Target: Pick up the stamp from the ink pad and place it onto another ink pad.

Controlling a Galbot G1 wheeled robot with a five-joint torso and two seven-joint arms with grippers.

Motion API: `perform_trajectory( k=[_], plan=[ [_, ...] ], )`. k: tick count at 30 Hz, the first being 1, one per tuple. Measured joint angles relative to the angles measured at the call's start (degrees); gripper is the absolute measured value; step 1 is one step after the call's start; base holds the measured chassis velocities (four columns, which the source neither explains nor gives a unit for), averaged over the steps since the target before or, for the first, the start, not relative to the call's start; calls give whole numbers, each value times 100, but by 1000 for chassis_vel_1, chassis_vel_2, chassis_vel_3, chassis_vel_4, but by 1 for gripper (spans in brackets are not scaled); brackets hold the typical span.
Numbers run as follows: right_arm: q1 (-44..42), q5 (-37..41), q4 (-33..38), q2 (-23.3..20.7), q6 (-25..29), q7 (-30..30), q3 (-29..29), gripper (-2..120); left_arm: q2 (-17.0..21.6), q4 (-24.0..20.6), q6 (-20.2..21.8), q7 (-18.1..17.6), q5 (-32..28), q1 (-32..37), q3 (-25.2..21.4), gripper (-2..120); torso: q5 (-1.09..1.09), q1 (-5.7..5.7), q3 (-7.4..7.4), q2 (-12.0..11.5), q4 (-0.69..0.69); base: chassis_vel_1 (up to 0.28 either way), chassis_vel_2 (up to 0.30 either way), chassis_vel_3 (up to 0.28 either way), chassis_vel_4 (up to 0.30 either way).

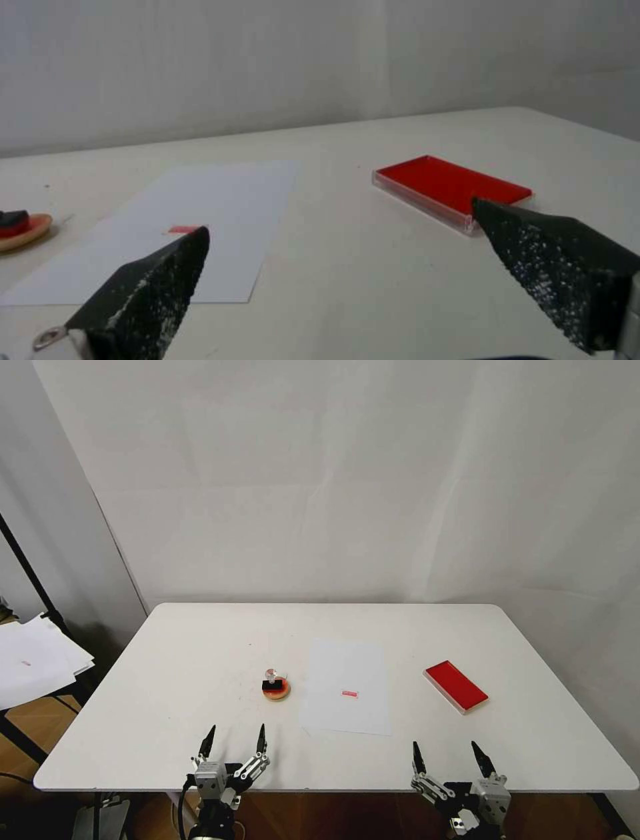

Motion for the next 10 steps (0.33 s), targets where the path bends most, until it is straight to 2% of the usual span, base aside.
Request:
perform_trajectory(
  k=[10],
  plan=[
    [1, 1, 0, 0, 0, 0, 0, 100, 0, 0, 0, 0, 0, 0, 0, 102, 0, 0, 0, 0, 0, 0, 0, 0, 0]
  ],
)
